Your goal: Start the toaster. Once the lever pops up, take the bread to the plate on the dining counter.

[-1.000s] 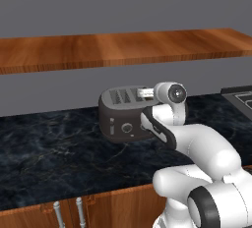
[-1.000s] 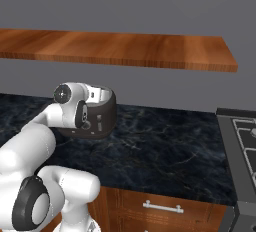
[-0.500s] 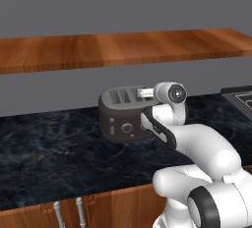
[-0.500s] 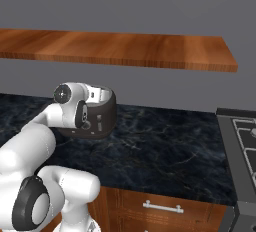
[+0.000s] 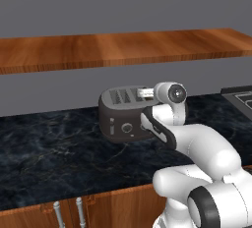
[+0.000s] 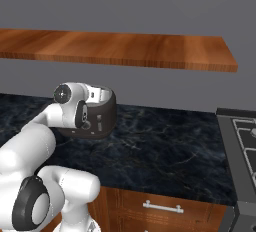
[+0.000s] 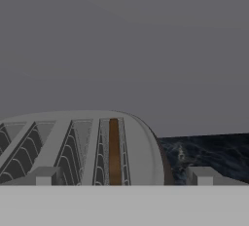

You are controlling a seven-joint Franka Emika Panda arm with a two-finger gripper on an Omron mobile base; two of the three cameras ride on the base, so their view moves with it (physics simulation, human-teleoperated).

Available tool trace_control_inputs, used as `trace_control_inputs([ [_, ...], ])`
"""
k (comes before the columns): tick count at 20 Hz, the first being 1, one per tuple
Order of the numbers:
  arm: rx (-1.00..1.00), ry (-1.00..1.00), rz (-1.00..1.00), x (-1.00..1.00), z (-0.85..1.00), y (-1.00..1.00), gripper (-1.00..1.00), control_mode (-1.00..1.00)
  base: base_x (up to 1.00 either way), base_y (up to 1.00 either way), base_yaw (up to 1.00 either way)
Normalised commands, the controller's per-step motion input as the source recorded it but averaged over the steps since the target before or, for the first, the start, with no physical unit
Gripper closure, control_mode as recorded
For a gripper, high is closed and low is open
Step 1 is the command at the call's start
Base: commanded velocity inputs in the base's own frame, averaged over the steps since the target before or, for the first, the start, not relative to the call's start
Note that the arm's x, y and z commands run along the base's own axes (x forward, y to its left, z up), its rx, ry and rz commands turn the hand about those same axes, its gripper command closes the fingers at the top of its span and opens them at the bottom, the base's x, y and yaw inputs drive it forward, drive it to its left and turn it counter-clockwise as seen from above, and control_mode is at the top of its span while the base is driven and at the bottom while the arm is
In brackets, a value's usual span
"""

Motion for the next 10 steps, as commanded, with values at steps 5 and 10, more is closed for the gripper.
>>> trace_control_inputs([
  [5,0.0,0.0,0.0,0.0,0.0,0.0,-1.0,-1.0,0.0,0.0,0.0],
  [10,0.0,0.0,0.0,0.0,0.0,0.0,-1.0,-1.0,0.0,0.0,0.0],
])
